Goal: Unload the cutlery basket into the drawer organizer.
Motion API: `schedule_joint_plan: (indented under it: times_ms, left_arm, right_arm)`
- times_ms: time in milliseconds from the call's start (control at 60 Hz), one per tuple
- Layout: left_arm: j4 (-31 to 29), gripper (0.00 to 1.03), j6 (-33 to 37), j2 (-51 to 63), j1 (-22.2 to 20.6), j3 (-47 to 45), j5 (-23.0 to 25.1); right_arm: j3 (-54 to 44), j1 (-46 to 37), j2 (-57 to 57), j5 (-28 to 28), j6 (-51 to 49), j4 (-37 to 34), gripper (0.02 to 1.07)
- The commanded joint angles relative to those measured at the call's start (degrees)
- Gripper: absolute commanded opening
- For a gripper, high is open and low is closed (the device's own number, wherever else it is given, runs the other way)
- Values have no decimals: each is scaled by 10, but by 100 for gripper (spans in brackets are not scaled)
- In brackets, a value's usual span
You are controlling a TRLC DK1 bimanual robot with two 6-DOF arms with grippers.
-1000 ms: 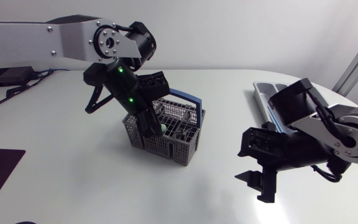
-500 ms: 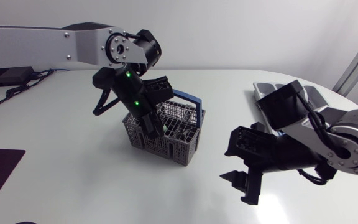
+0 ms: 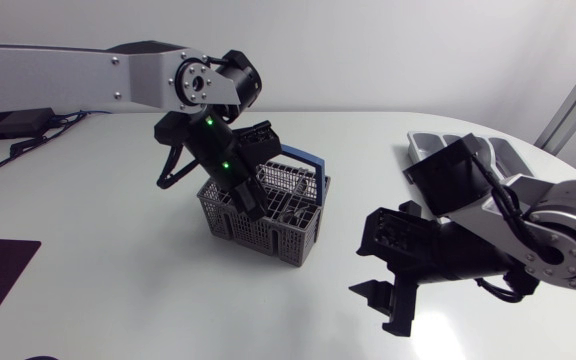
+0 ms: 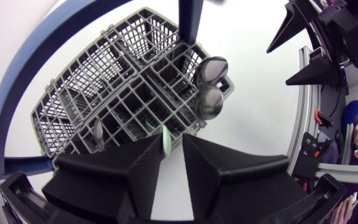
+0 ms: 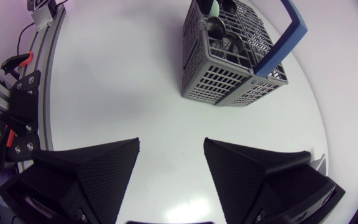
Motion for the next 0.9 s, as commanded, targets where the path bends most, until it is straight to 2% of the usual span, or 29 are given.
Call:
schedule_joint_plan:
  times_ms: [0, 300, 633, 883]
  left_arm:
    - [3, 22, -19, 15, 6, 18, 4]
    - [-3, 19, -23, 16, 2, 7, 4]
    - [-4, 6, -37, 12, -2, 6, 4]
    - [-4, 6, -48, 9, -4, -1, 6]
  right_arm:
    - [-16, 5, -9, 3, 16, 3, 78]
    - [-20, 6, -21, 5, 15, 2, 78]
    - [-22, 11, -32, 8, 16, -5, 78]
    - [-17, 35, -35, 22, 42, -2, 78]
